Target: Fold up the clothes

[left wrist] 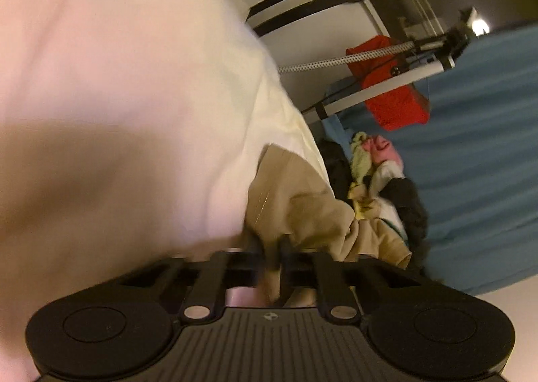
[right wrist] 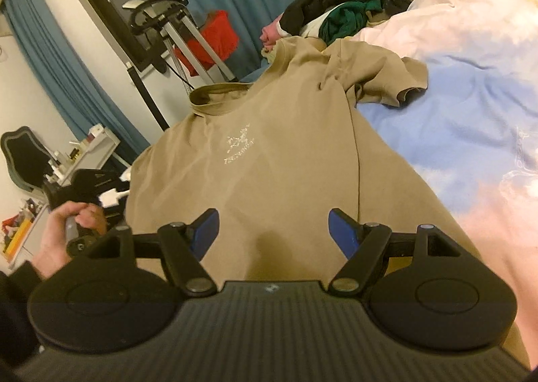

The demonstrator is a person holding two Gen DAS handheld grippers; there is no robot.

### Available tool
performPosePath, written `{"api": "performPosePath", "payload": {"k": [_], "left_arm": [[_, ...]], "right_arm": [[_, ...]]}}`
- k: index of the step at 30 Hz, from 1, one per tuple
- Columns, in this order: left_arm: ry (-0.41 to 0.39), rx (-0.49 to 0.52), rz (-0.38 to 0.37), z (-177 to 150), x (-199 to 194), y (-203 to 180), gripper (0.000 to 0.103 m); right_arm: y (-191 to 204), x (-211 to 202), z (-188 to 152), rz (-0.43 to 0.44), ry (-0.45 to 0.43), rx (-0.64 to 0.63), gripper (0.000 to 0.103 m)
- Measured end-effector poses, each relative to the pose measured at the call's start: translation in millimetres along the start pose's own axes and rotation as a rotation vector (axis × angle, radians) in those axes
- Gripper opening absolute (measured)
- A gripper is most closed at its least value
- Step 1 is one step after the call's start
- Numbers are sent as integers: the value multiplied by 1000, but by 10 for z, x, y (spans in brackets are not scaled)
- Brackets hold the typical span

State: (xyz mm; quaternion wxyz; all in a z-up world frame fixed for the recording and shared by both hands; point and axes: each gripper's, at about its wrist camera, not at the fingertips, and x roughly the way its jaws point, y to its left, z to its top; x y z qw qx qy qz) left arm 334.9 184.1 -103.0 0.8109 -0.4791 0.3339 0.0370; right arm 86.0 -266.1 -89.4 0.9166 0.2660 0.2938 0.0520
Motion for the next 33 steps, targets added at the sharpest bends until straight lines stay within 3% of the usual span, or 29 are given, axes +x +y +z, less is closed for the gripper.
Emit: {"api": "performPosePath", "payload": {"k": [4, 9, 12, 15, 18, 19, 22, 26, 31, 33], "left_arm": [[12, 106, 34, 193, -292, -242, 5], [-45, 460, 221, 322, -592, -747, 6], [-70, 562, 295, 238, -608, -764, 6], [-50, 583, 343, 183, -454, -639, 6], [33, 535, 308, 183, -323, -411, 9], [38, 514, 278, 194, -343, -340, 14], [29, 456, 171, 323, -492, -192, 47], [-43, 435, 76, 579, -621, -157, 65], [10, 378, 73, 775, -228, -183, 60], [33, 395, 74, 764, -58, -220, 53]], "right_arm": [[-14, -14, -8, -18, 0, -5, 74], [0, -105, -11, -42, -16, -31, 75], [8, -139, -6, -55, -24, -42, 74], [5, -142, 0, -59, -30, -50, 75], [6, -138, -2, -57, -29, -52, 75], [6, -138, -2, -55, -29, -52, 74], [5, -142, -5, -57, -27, -61, 75], [-7, -112, -14, -48, -15, -62, 74], [-26, -14, -23, -48, 5, -72, 75], [-22, 24, -27, -56, 9, -79, 75]]}}
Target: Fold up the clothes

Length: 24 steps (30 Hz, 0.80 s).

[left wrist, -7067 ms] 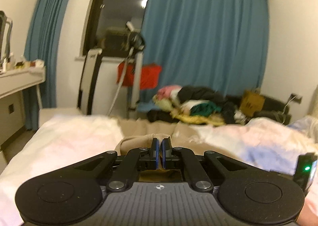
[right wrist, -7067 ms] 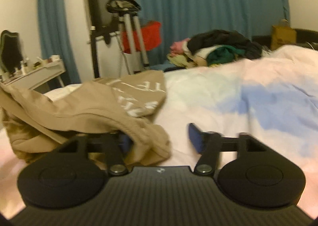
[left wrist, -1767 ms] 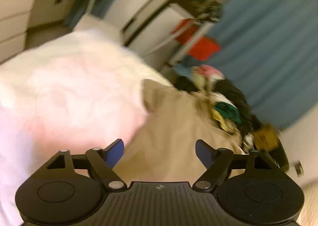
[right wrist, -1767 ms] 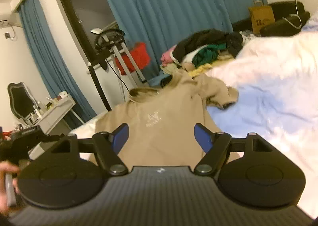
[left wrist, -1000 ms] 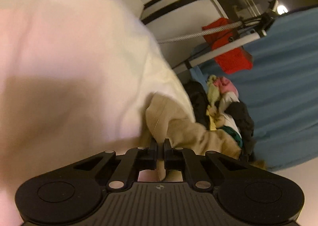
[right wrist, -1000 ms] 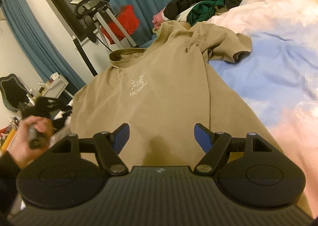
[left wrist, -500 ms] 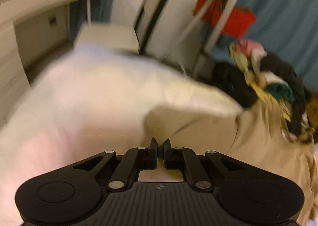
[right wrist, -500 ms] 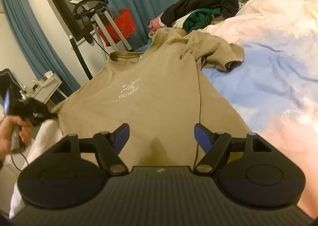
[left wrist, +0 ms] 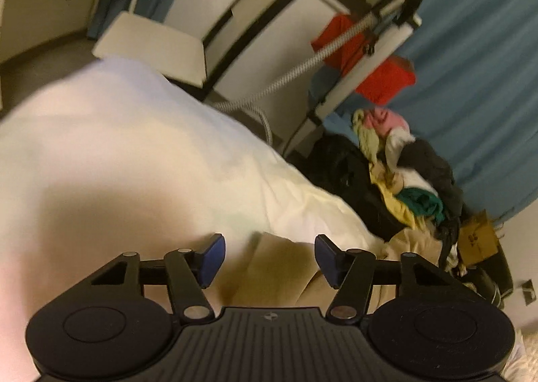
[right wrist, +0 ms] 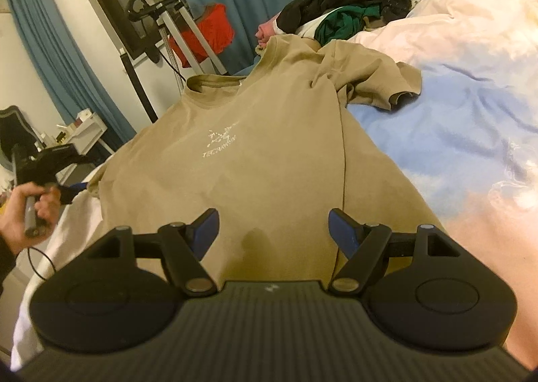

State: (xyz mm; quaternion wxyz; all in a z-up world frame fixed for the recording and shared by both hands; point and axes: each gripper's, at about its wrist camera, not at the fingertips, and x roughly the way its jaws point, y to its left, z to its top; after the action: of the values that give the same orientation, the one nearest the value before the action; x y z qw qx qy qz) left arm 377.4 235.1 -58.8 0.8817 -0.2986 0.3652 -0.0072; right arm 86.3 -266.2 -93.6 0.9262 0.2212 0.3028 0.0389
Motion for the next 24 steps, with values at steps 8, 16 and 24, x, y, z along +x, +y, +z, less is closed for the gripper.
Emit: {"api": "performPosePath", "payload": {"k": [8, 16, 24], "left_arm": [[-86, 234, 153, -55, 44, -477, 6], [-224, 322, 384, -129, -58, -571, 12], [-264, 332, 361, -450, -667, -720, 62]], "right_arm": [[31, 52, 2, -2, 2, -21, 74], [53, -54, 32, -31, -54, -64, 74], [152, -209, 91, -25, -128, -126, 74]]}}
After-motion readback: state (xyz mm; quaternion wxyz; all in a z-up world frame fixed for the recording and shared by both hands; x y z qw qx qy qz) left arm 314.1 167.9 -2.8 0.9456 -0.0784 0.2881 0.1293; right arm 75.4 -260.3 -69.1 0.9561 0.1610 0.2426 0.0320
